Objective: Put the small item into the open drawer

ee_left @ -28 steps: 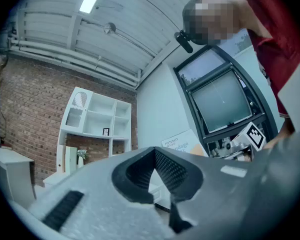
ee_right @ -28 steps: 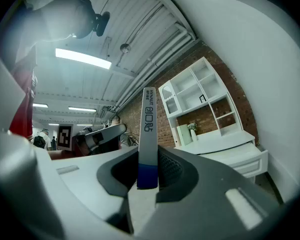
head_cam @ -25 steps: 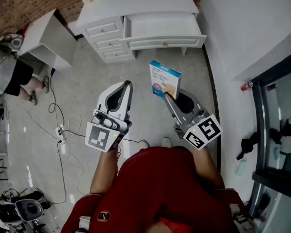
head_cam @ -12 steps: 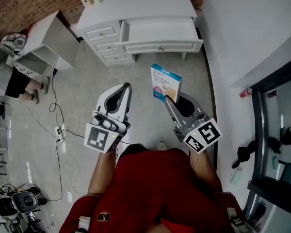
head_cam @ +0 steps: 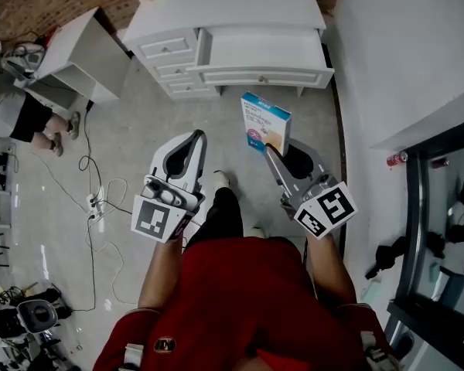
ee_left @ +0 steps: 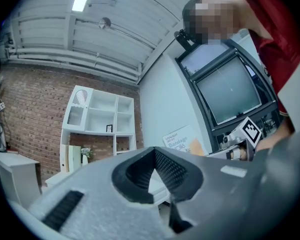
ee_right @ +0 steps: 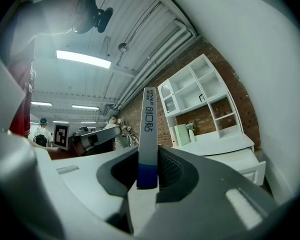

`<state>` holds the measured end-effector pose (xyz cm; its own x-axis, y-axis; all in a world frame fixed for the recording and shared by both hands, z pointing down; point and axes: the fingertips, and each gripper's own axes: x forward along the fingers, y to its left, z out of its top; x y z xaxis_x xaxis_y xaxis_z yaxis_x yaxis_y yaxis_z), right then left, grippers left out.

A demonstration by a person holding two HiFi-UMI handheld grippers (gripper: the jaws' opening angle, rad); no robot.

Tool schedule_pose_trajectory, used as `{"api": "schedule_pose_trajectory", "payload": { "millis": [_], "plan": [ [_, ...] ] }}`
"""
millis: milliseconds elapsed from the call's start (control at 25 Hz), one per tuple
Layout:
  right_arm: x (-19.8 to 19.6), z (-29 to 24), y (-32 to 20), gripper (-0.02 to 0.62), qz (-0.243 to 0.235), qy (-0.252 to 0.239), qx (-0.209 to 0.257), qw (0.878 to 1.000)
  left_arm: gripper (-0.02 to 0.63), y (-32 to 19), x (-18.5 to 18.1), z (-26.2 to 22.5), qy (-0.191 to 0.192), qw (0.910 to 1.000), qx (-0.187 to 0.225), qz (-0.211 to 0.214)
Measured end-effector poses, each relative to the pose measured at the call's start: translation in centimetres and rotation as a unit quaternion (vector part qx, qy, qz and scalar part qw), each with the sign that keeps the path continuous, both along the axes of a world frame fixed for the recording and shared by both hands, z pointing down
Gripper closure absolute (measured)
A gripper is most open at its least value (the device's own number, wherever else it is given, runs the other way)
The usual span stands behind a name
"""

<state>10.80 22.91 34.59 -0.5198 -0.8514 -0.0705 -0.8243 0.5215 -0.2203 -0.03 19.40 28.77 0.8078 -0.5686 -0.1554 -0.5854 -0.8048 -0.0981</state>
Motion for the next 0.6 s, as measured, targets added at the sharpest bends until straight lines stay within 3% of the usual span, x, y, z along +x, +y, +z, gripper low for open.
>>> {"api": "schedule_pose_trajectory", "payload": {
  "millis": [200,600],
  "plan": [
    [-0.9,0.6,-6.2,0.515,-0.003,0.02,-0.008,1.0,0.607,-6.4,-1.2,0.7,0.012,0.9999,0.002,-0.012],
    [-3.0,0.9,-24.3,0.515,0.004,0.077,-0.028,0.997,0.607,-24.1,-5.0,1.3,0.031,0.9994,-0.007,-0.012]
  ]
}}
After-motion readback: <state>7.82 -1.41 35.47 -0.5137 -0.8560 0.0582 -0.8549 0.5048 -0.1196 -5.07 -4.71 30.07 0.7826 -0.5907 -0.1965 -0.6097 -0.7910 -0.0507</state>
